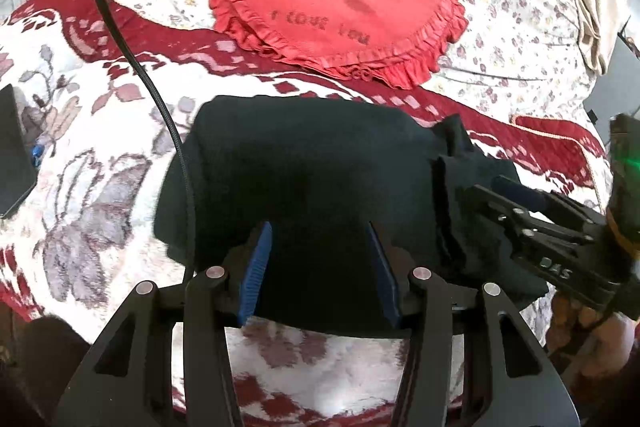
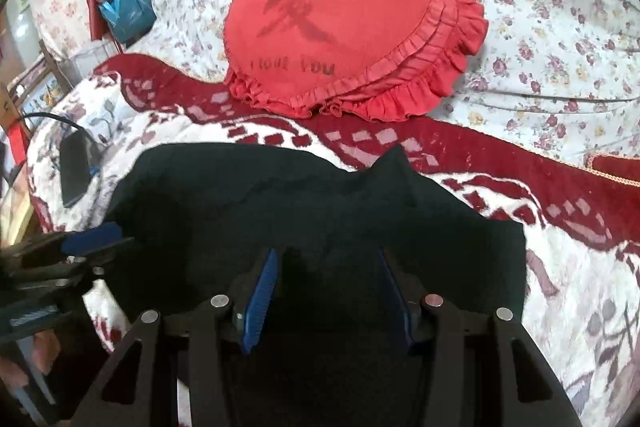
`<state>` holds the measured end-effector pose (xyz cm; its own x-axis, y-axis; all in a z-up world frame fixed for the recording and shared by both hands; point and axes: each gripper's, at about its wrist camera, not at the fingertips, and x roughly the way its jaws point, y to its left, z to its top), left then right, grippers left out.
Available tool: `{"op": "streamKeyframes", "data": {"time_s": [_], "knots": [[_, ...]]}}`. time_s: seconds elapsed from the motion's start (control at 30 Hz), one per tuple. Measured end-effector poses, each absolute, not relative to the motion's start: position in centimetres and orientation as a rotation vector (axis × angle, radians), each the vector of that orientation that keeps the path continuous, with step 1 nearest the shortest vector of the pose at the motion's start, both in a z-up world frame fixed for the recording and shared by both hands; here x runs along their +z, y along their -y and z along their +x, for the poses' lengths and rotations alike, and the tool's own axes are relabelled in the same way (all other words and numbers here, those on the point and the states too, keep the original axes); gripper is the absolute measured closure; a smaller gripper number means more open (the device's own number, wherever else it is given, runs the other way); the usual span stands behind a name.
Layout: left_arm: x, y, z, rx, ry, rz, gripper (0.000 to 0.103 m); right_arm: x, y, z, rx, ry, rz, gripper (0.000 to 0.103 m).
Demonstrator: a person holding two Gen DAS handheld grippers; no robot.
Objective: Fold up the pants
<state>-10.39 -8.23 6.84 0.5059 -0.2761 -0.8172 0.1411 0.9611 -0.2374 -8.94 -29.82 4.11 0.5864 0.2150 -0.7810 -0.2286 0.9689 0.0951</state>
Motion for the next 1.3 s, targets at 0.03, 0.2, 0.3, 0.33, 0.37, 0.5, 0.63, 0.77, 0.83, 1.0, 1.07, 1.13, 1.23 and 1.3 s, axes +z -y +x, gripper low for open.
{"op": "streamKeyframes", "data": {"time_s": [0.03, 0.2, 0.3, 0.33, 0.37, 0.5, 0.63, 0.77, 0.83, 1.0, 1.07, 1.13, 1.23, 1.3], "knots": [[6.8, 8.0, -10.4, -0.245, -1.009, -0.152, 0.055, 3.7, 29.7, -8.6, 0.26, -0.922, -0.01, 0.054], [6.5, 6.9, -10.3, -0.223, -1.019, -0.163, 0.055, 1.9, 28.9, -7.8, 0.245, -0.957, -0.017, 0.051], [6.2, 6.4, -10.3, -0.219, -1.028, -0.174, 0.055, 2.3, 28.7, -7.8, 0.242, -0.958, -0.026, 0.049], [6.2, 6.3, -10.3, -0.22, -1.03, -0.176, 0.055, 2.5, 28.7, -7.8, 0.243, -0.955, -0.019, 0.049], [6.1, 6.2, -10.2, -0.223, -1.032, -0.18, 0.054, 2.9, 28.8, -7.8, 0.249, -0.947, -0.009, 0.049], [6.2, 6.4, -10.2, -0.234, -1.031, -0.176, 0.049, 4.0, 28.4, -7.5, 0.275, -0.929, 0.008, 0.049], [6.4, 6.3, -10.3, -0.236, -1.027, -0.177, 0.049, 4.2, 27.3, -7.3, 0.29, -0.929, -0.009, 0.049], [6.9, 5.7, -10.6, -0.229, -1.016, -0.178, 0.049, 4.3, 26.4, -6.9, 0.295, -0.927, -0.023, 0.046], [7.4, 5.4, -10.9, -0.214, -1.003, -0.166, 0.045, 4.8, 26.1, -6.8, 0.309, -0.916, -0.022, 0.046], [8.7, 3.4, -11.4, -0.181, -0.957, -0.198, 0.036, 6.2, 24.1, -6.5, 0.368, -0.884, -0.052, 0.046], [8.7, 2.5, -11.5, -0.175, -0.956, -0.221, 0.036, 6.2, 23.4, -6.1, 0.391, -0.892, -0.049, 0.046], [8.3, 1.6, -11.8, -0.16, -0.965, -0.241, 0.032, 5.9, 22.7, -5.6, 0.416, -0.896, -0.045, 0.046], [7.2, 0.7, -11.9, -0.152, -0.993, -0.296, 0.03, 5.6, 21.5, -4.7, 0.444, -0.905, -0.05, 0.044], [6.3, 0.4, -11.7, -0.151, -1.021, -0.328, 0.03, 5.6, 20.5, -4.2, 0.466, -0.904, -0.06, 0.041]]}}
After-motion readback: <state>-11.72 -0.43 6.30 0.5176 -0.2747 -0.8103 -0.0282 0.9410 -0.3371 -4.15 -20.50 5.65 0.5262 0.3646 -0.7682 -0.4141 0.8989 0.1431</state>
